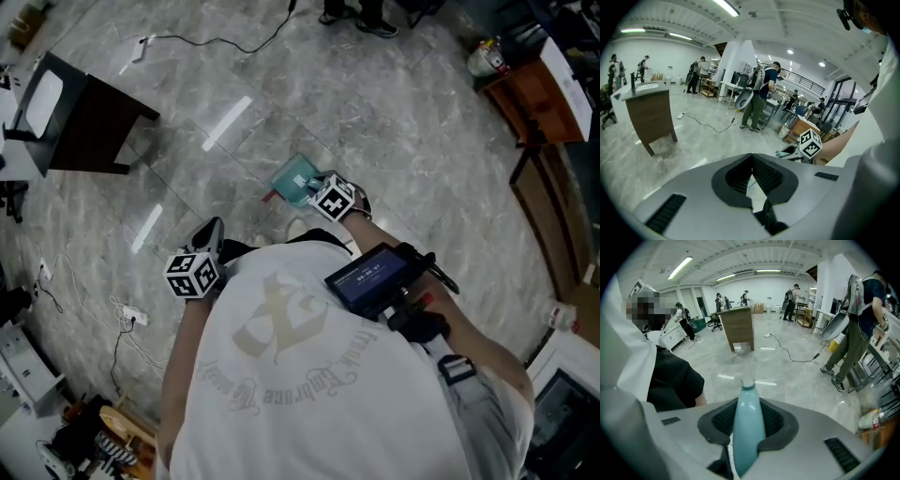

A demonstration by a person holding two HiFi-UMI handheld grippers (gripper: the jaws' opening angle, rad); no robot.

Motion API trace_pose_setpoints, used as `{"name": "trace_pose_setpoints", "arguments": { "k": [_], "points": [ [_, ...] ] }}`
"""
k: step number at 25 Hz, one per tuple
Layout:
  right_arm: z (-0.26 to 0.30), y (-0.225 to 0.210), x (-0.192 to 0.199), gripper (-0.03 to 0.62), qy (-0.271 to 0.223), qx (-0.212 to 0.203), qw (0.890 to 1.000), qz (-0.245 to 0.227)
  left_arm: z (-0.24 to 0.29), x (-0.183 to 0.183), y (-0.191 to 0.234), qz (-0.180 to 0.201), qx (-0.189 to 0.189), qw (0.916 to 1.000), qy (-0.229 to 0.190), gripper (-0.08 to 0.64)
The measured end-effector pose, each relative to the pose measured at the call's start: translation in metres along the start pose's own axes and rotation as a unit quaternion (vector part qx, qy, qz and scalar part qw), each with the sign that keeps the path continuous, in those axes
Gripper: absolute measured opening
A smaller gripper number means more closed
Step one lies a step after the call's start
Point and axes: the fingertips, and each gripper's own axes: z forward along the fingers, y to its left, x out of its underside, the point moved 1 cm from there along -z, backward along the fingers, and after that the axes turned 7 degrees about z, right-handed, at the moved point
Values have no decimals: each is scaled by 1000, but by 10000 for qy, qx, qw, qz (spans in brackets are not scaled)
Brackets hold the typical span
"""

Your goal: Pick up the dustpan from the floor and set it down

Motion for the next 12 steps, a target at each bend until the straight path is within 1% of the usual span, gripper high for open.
{"name": "trace_pose_setpoints", "arguments": {
  "k": [5, 12],
  "points": [
    [-21, 3, 19, 117, -134, 32, 9996, 228, 5, -1, -14, 123, 133, 9998, 55, 12],
    [-27, 9, 15, 117, -402, 39, 9983, 426, 8, 2, -10, 208, 202, 9996, 49, 12]
  ]
}}
